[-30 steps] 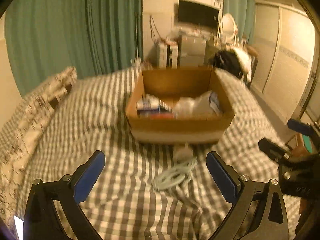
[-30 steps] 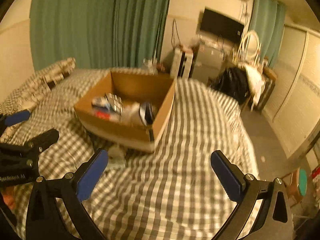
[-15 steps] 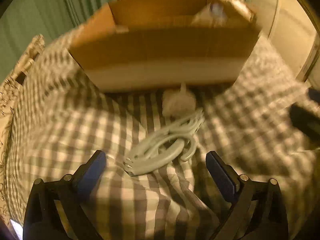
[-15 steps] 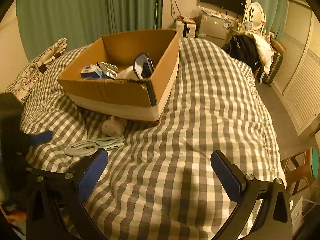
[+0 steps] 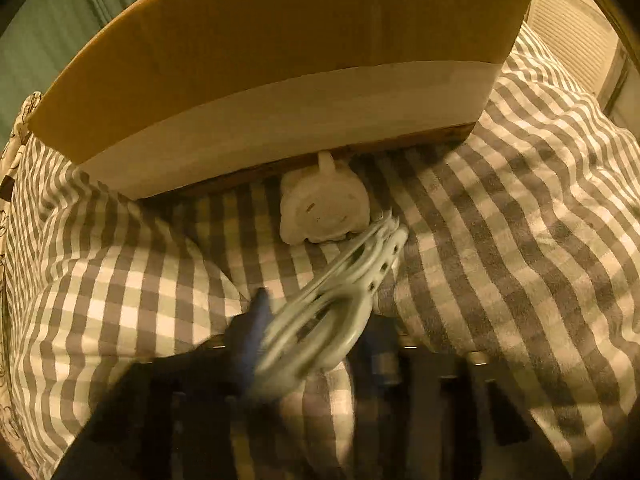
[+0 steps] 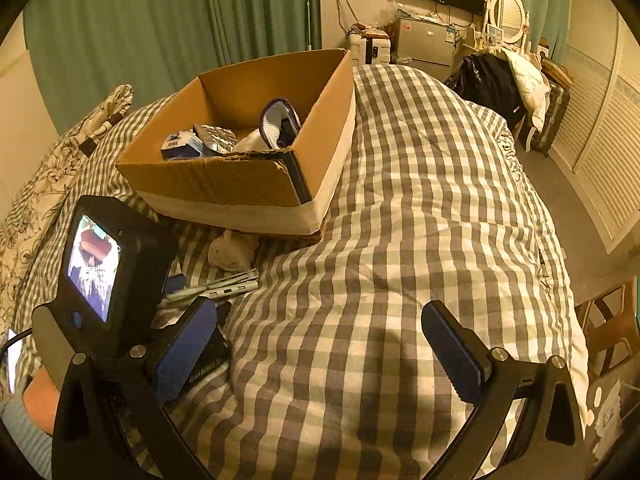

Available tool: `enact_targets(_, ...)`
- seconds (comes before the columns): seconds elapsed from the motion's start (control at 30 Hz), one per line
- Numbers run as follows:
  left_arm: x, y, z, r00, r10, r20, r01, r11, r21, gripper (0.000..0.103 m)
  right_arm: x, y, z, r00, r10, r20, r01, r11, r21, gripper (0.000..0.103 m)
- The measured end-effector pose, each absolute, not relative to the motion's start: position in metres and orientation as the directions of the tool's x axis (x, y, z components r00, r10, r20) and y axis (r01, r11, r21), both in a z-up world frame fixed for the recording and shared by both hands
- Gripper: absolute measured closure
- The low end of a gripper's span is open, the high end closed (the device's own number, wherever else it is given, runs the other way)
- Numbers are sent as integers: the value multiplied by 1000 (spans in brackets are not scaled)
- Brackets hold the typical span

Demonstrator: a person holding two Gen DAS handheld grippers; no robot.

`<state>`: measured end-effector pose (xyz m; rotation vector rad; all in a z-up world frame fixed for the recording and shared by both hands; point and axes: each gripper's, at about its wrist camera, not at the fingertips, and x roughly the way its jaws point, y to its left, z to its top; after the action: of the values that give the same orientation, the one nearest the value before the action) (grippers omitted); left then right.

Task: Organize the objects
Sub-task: 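Grasp the pale green hanger with the left gripper, then grasp the small white figurine with the right gripper while the left holds the hanger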

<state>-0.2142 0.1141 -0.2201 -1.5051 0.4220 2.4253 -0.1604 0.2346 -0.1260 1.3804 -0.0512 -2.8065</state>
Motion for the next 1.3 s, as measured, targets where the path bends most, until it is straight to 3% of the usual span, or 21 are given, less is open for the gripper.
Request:
enact_targets(0.23, -169, 102, -187, -470, 106, -876, -396, -912, 102, 95, -149, 240, -117, -622, -29, -782, -9, -999, 43, 0)
enact_targets(0.57, -111, 40, -121, -535, 238, -810, -333, -941, -57, 95, -127, 237, -92, -655, -7, -756, -22, -999, 28, 0)
enact_targets(0.8, -139, 10, -94, -624, 198, -756, -220, -973, -73, 95, -127, 198, -82, -664, -64, -745, 54, -998, 38, 0)
enact_targets(0.93, -153, -10, -86, -653, 188, -734, -173, -980, -97, 95, -154, 177, -91, -625, -98, -774, 40, -995, 94, 0)
enact_targets(1.3, -197, -42, -100, -660, 206, -723, -112, -978, -177, 95, -226, 129, -159, -534, -58, -844, -20, -996, 81, 1)
